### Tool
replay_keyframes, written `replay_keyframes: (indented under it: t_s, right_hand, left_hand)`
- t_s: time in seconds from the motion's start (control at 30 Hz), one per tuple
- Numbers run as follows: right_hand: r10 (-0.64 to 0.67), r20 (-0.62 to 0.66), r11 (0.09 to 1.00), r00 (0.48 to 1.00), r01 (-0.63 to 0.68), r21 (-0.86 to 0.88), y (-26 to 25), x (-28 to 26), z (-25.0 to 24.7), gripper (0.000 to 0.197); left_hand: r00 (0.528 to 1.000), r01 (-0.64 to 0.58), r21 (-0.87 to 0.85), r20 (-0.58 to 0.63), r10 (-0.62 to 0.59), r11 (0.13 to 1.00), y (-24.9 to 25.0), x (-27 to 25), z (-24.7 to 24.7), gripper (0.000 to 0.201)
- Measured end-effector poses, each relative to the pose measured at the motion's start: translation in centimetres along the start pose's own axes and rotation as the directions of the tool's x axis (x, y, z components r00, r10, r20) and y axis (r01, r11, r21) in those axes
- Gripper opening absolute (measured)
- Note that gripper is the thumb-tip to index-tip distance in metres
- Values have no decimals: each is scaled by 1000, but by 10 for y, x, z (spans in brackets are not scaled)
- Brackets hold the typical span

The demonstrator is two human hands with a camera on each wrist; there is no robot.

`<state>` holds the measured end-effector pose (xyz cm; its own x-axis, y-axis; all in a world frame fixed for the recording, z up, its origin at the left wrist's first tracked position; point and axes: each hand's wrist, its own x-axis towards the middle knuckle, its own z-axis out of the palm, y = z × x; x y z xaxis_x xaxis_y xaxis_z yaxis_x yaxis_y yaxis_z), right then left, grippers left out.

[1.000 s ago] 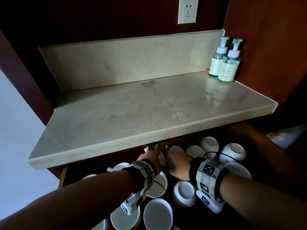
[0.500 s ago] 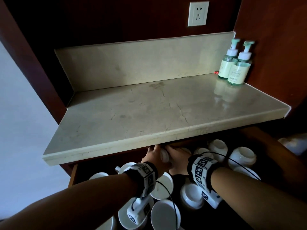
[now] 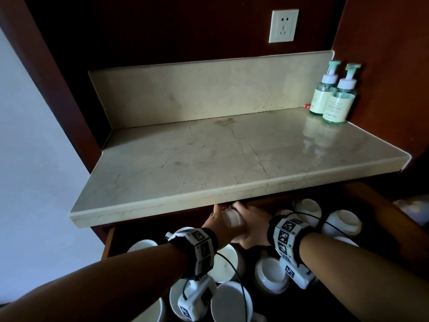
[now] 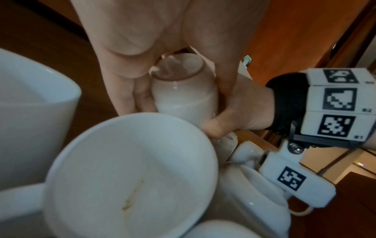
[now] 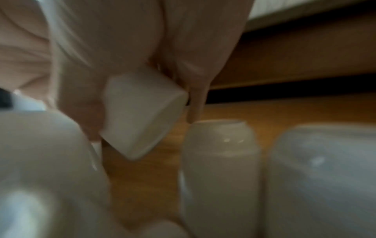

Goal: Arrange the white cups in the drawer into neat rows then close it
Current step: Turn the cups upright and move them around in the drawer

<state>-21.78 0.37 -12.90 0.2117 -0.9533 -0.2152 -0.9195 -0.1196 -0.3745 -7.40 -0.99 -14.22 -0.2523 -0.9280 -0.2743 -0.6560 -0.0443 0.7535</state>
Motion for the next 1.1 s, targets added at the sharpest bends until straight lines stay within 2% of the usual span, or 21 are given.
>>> replay_keyframes:
  t_s: [0.17,0.23,0.33,0.43,0.5,0.57,0.7,0.8,0.9,1.1]
  right_hand:
    - [-56,-20,998,998,55,-43,6,-11,-1,88]
    - [-76,-29,997,997,76,-17,8,-15,-3,92]
    - [-86,-73,995,994,90,49,15,-25,-9,91]
    - [-79,-134,993,988,89,71,23,-34,-17,90]
    - [-81,-160,992,984,95,81,28,-38,-22,90]
    - [-84,-175,992,981,99,77,32,-40,-25,92]
    - [-94,-201,992,975,109,65,32,-43,-30,93]
    - [-114,-222,991,968,128,49,28,-43,-33,94]
    - [-111,-178,994,978,113,3,25,-40,-34,98]
    - [-83,-129,996,988,77,-51,17,-40,-36,98]
  left_hand:
    - [978,-146,113,167,126,983,-7,-4,-9,107]
    - [974,-159,189,191,123,969,-9,-6,-10,118]
    - [978,-142,259,185,96,955,-10,-8,-11,111]
    - [958,-167,368,279,63,915,-10,-10,-14,101]
    - [933,-211,475,358,32,855,-10,-12,-14,95]
    - [907,-279,593,421,4,755,-8,-14,-15,92]
    - [867,-377,715,497,-48,588,-1,-16,-18,93]
    - [876,-375,786,474,-89,490,0,-18,-22,95]
    - [888,-350,828,443,-128,437,2,-20,-23,92]
    - [922,-331,793,388,-5,511,-1,-24,-15,85]
